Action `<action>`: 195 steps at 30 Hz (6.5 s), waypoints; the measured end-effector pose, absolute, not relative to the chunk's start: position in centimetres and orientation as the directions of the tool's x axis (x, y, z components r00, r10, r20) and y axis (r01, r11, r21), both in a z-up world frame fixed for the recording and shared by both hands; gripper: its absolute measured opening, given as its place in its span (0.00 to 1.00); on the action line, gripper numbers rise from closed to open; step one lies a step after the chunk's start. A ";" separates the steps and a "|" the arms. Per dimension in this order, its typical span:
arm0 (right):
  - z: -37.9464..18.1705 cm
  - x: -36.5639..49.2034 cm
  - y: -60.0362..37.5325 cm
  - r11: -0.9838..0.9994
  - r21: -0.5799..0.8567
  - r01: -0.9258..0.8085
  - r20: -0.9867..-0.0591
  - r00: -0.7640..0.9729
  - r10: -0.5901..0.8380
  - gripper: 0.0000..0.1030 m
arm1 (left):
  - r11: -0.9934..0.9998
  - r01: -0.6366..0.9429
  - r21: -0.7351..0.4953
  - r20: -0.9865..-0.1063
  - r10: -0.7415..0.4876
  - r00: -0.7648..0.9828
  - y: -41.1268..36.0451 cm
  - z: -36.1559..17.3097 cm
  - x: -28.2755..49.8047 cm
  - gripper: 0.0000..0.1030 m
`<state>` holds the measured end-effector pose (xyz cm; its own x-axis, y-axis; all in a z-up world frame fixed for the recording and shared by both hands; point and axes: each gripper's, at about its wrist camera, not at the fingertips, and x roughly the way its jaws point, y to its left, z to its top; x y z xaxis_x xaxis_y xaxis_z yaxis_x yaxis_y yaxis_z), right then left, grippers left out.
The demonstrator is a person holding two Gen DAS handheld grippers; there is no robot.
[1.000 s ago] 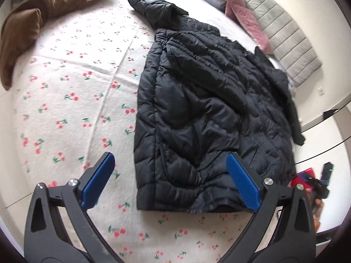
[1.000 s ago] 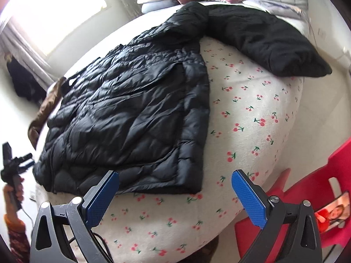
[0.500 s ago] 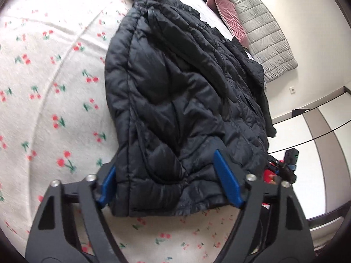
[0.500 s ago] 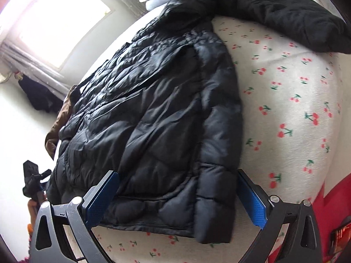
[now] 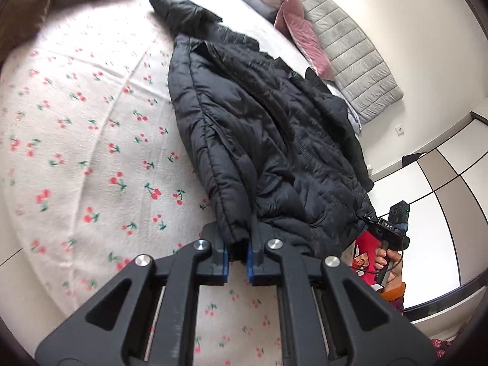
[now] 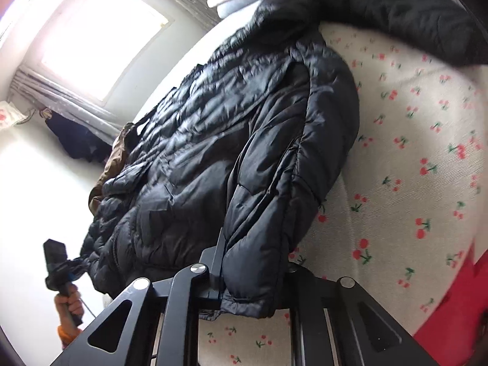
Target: Fold large clothes
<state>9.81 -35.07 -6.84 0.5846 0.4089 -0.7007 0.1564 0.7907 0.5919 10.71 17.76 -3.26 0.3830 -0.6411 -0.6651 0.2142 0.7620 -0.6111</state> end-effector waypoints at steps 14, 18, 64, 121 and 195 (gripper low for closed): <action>-6.8 6.8 -34.6 0.959 0.174 0.223 -0.915 0.397 0.074 0.37 | 0.907 0.382 -0.176 -0.931 -0.279 0.235 13.8 -5.8 7.5 0.24; -4.9 7.4 -35.5 0.953 0.126 0.276 -0.911 0.413 0.001 0.53 | 0.918 0.385 -0.096 -0.922 -0.228 0.312 14.0 -3.4 8.6 0.73; -4.6 47.7 -27.0 0.885 -0.447 0.129 -0.705 0.558 -0.437 0.08 | 0.965 0.260 -0.010 -0.815 -0.159 0.557 2.5 -7.8 31.7 0.87; 1.1 35.6 -41.8 0.903 -0.016 0.430 -0.845 0.477 -0.242 0.68 | 0.988 -0.140 -0.061 -0.739 0.050 0.672 27.1 4.5 36.7 0.13; -8.2 11.7 -35.8 0.899 0.413 0.147 -0.850 0.416 0.322 0.13 | 0.807 0.271 -0.525 -0.789 -0.581 0.202 17.4 -6.0 11.4 0.15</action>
<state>11.74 -35.84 -8.24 0.4162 0.3224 -0.8502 0.1465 0.8990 0.4127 11.42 17.38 -5.99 0.2024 -0.5805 -0.7887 0.2705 0.8071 -0.5247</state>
